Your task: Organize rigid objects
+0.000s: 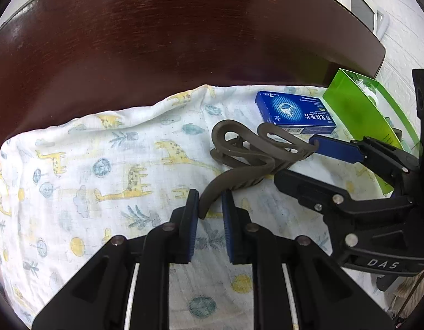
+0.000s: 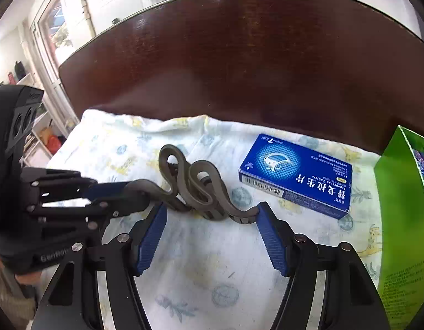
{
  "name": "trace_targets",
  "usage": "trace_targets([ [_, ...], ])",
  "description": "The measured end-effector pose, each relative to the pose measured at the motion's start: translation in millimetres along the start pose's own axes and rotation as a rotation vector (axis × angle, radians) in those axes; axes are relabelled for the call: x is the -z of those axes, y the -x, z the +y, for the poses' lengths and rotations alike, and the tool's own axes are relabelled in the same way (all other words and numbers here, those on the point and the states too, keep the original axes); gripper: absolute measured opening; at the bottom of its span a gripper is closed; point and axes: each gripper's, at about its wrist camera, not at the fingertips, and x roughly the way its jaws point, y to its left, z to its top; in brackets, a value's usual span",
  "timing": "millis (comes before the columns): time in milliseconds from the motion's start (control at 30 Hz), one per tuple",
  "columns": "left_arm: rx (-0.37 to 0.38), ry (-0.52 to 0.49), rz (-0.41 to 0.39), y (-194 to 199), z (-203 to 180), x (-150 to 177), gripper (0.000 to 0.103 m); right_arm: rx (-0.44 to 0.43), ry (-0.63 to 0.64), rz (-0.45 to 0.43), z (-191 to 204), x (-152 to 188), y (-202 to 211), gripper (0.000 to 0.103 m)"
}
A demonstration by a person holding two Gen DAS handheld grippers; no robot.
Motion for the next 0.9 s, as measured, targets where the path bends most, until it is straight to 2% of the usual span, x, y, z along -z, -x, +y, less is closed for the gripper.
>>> trace_targets([
  [133, 0.014, 0.004, -0.019, 9.8, -4.7, 0.3, 0.015, 0.017, -0.004, -0.016, 2.6, 0.2, 10.4, 0.064],
  [433, 0.001, -0.066, -0.1, 50.5, -44.0, -15.7, 0.015, 0.095, 0.021, -0.106, 2.5, -4.9, 64.3, 0.064],
  [667, 0.043, -0.171, -0.15, 72.2, -112.6, -40.4, 0.015, 0.162, -0.043, -0.205, -34.0, 1.6, 128.4, 0.064],
  [900, 0.1, -0.302, -0.144, 62.9, -201.9, -60.4, 0.015, 0.246, -0.168, -0.276, -100.7, 28.9, 188.1, 0.064],
])
